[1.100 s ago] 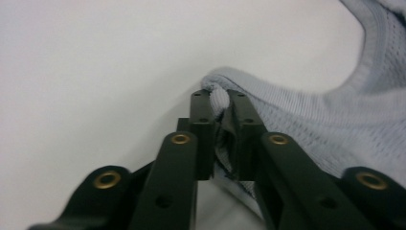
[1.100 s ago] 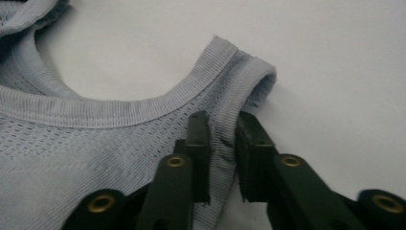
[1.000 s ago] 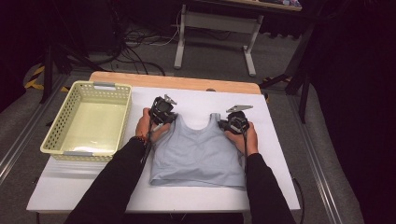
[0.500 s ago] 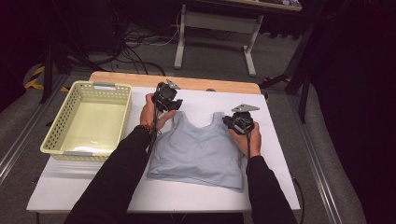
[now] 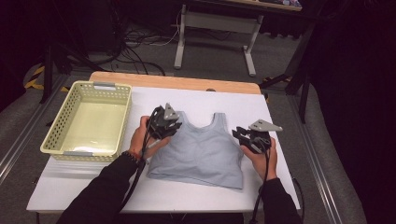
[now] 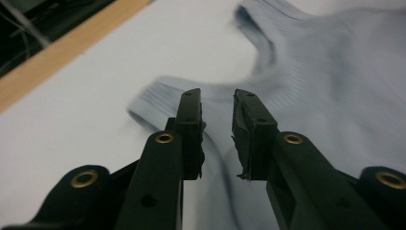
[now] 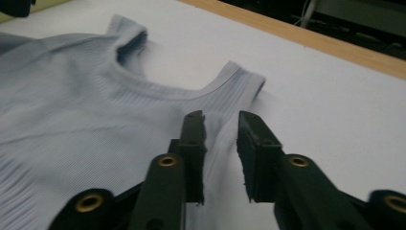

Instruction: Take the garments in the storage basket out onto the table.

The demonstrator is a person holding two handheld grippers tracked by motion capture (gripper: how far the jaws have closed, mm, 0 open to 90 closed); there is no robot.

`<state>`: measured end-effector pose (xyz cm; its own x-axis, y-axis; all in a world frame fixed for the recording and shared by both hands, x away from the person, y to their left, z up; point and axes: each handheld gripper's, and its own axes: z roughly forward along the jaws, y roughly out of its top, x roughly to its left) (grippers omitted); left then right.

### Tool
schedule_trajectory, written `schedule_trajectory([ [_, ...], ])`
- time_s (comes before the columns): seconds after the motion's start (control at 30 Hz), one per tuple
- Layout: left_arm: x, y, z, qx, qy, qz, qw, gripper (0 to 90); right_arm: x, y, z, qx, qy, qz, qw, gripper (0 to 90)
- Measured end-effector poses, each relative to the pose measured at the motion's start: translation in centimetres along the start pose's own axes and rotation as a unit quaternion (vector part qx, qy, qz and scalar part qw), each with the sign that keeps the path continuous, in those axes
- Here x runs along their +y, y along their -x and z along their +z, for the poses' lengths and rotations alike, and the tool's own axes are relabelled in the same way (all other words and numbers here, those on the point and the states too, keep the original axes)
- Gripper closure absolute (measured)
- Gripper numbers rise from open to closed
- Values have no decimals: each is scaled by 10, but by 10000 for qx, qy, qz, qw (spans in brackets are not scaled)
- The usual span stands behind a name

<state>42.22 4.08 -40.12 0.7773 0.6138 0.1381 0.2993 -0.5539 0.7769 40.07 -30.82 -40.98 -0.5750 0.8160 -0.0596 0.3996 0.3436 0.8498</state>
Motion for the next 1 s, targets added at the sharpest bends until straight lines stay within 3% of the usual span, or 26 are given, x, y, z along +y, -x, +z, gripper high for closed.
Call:
schedule_trajectory([
  [0.03, -8, 7, -6, -120, 2, 62, 9999, 777, -4, -2, -4, 142, 7, -40, 9999, 825],
  [0.07, -19, 18, -14, -269, -32, 228, 9994, 813, -12, -9, -12, 274, -29, -256, 9993, 883],
  [0.1, -26, 22, -17, -297, -89, 351, 9989, 821, -16, -12, -14, 315, -48, -313, 9990, 892],
  [0.13, -26, 22, -17, -297, -89, 351, 9989, 826, -16, -12, -14, 315, -48, -313, 9990, 892],
  [0.17, -40, 27, -23, -382, -113, 354, 9986, 827, -22, -16, -18, 364, -66, -303, 9989, 900],
  [0.2, -40, 27, -23, -382, -113, 354, 9986, 828, -22, -16, -18, 364, -66, -303, 9989, 900],
  [0.23, -48, 29, -26, -505, -105, 308, 9982, 828, -24, -17, -19, 365, -70, -290, 9989, 900],
  [0.27, -54, 30, -28, -491, -143, 307, 9982, 819, -27, -18, -18, 376, -95, -269, 9989, 900],
  [0.43, -79, 40, -36, -613, -307, 434, 9967, 796, -35, -23, -8, 316, -347, -332, 9983, 900],
  [0.53, -94, 46, -32, -811, -467, 418, 9947, 791, -40, -27, 1, 149, -626, -606, 9961, 900],
  [0.63, -98, 49, -34, -884, -365, 312, 9949, 825, -46, -29, 7, 14, -803, -779, 9937, 900],
  [0.83, -100, 61, -38, -927, -352, 419, 9942, 856, -47, -24, 6, -181, -838, -776, 9933, 900],
  [1.0, -100, 60, -39, -951, -299, 307, 9945, 841, -47, -21, 9, -259, -842, -741, 9933, 900],
])
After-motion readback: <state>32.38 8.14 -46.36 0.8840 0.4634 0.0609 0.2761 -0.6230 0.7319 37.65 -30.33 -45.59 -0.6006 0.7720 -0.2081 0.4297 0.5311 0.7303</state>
